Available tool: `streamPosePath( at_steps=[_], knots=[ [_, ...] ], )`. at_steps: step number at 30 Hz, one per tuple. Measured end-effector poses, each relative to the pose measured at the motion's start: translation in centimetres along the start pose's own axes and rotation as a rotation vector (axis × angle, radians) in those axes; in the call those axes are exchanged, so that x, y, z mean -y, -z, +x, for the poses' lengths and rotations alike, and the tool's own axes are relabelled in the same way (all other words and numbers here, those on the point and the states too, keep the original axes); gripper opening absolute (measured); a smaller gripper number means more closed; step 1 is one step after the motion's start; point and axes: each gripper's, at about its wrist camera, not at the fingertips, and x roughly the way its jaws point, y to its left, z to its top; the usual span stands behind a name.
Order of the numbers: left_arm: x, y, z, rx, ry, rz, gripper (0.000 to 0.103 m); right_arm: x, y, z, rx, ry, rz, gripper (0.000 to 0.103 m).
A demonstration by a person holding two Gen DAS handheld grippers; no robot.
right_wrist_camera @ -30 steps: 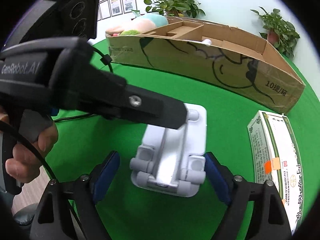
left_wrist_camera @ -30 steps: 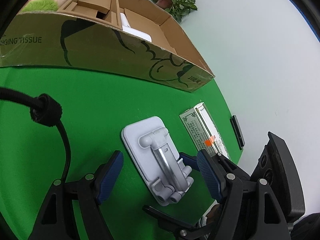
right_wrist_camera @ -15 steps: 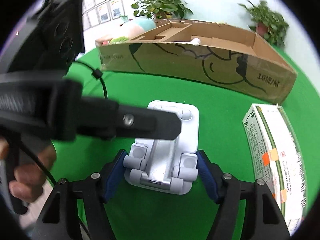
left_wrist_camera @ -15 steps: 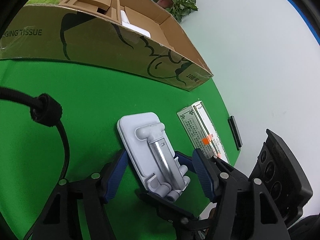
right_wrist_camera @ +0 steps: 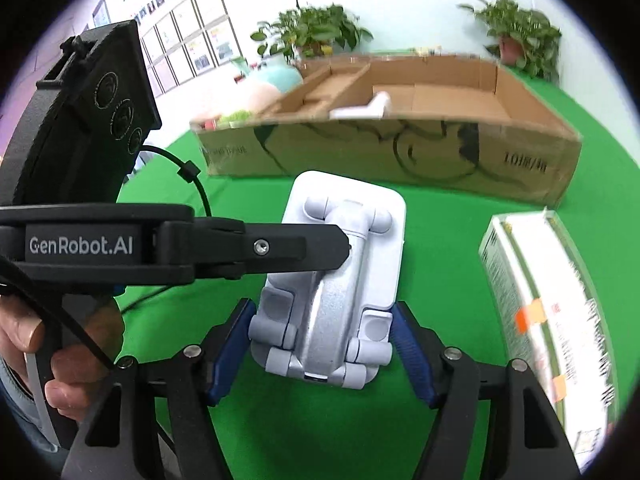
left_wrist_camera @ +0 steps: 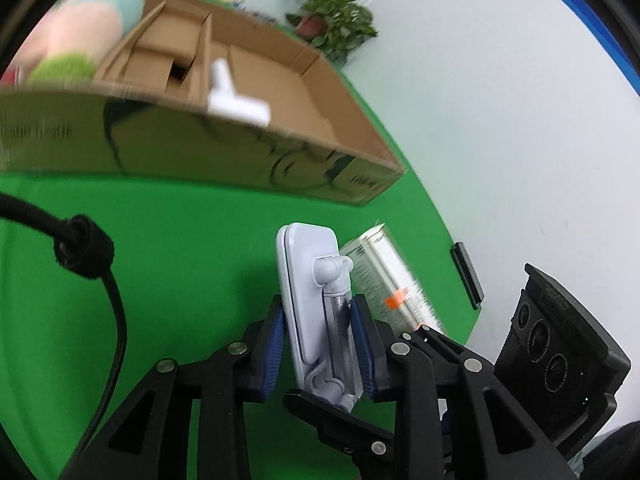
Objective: Organize objects
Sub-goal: 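Close both grippers on the white phone stand, then lift the phone stand with both grippers and carry it over the box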
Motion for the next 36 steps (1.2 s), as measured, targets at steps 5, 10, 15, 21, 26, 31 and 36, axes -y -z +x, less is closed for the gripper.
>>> streamPosePath(
  at_steps=[5,10,15,21,26,31,36],
  knots=[
    [2.6,-1.6,-1.5,0.043,-0.009,0.069,0.028,-0.5,-2.4,-1.3,0.078,0.011,-0.015,0.068],
    [4.6,-3.8,-3.4,0.080,-0.012,0.129,0.027,-0.2,-4.4,-2.5,0.141,0.023,-0.022,0.067],
    [6.3,-6.6,-4.8,0.103,-0.009,0.172,0.027,0.3,-6.4,-3.4,0.183,0.041,-0.028,0.067],
    [7.3,-9.2,-5.0,0.114,-0.018,0.194,0.027,1.2,-8.4,-3.3,0.207,0.043,-0.021,0.067],
    [7.6,-11.4,-4.7,0.115,-0.027,0.205,0.027,1.9,-10.2,-2.6,0.209,0.036,-0.016,0.067],
    [7.5,-14.9,-3.8,0.112,-0.037,0.210,0.027,2.8,-12.6,-1.8,0.211,0.027,-0.007,0.067],
    [7.2,-19.1,-2.5,0.092,-0.058,0.200,0.027,4.1,-15.3,-0.8,0.196,0.013,0.004,0.067]
  ],
)
